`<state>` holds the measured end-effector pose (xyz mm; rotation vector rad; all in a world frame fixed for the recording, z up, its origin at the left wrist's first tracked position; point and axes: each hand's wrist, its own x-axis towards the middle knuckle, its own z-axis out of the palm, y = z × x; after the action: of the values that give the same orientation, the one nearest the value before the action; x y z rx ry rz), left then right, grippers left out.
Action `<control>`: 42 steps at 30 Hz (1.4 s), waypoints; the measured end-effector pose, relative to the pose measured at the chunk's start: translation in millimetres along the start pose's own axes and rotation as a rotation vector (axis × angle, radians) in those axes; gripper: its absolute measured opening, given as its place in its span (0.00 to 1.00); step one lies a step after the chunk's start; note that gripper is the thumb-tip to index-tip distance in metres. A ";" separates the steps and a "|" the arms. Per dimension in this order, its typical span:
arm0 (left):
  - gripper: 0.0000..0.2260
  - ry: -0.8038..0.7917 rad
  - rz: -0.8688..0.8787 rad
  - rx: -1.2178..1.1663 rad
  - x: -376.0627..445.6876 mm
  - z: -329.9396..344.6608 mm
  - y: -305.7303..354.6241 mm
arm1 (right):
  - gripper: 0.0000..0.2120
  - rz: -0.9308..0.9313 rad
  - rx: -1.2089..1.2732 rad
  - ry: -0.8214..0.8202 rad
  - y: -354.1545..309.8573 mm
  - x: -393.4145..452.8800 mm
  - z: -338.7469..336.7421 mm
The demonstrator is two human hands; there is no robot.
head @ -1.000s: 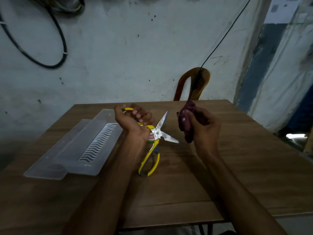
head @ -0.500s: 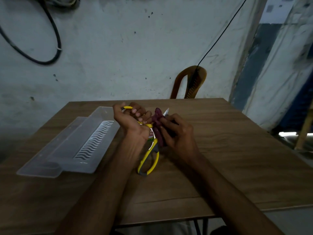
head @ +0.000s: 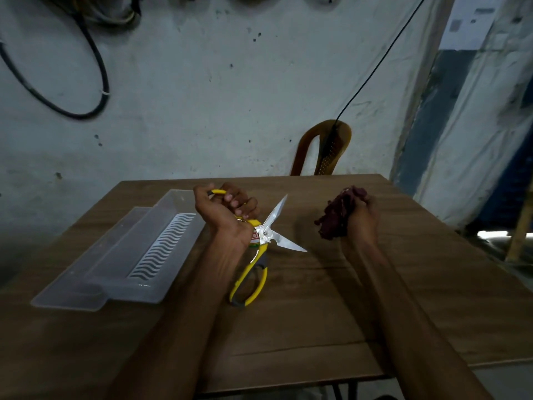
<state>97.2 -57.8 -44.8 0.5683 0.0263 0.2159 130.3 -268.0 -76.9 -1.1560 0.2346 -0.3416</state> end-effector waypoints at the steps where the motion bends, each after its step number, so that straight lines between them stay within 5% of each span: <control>1: 0.16 0.002 0.000 0.005 -0.7 0.3 -0.4 | 0.12 0.037 -0.001 -0.033 0.6 -0.9 1.3; 7: 0.15 0.004 -0.012 0.013 0.3 0.1 0.7 | 0.12 0.167 0.137 -0.177 1.7 -6.6 5.7; 14: 0.16 -0.005 -0.003 0.015 1.3 -1.3 1.4 | 0.25 0.247 0.182 -0.316 7.5 -19.9 14.2; 18: 0.16 -0.002 -0.012 0.005 1.1 -1.0 2.8 | 0.09 0.006 0.074 -0.399 3.9 -42.0 26.2; 28: 0.16 -0.009 0.009 0.015 0.8 -0.8 4.9 | 0.09 -0.896 -0.567 -0.647 14.3 -70.1 28.0; 34: 0.15 -0.024 -0.007 -0.005 0.8 -2.5 7.2 | 0.11 -0.999 -0.739 -0.797 22.3 -69.7 25.8; 42: 0.15 -0.059 -0.025 -0.041 -4.5 1.3 -2.0 | 0.11 -1.174 -0.780 -0.467 27.0 -58.8 26.4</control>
<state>93.3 -61.1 -44.9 0.5330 -0.0284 0.1744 89.1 -213.3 -91.1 -2.0303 -0.8445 -1.0385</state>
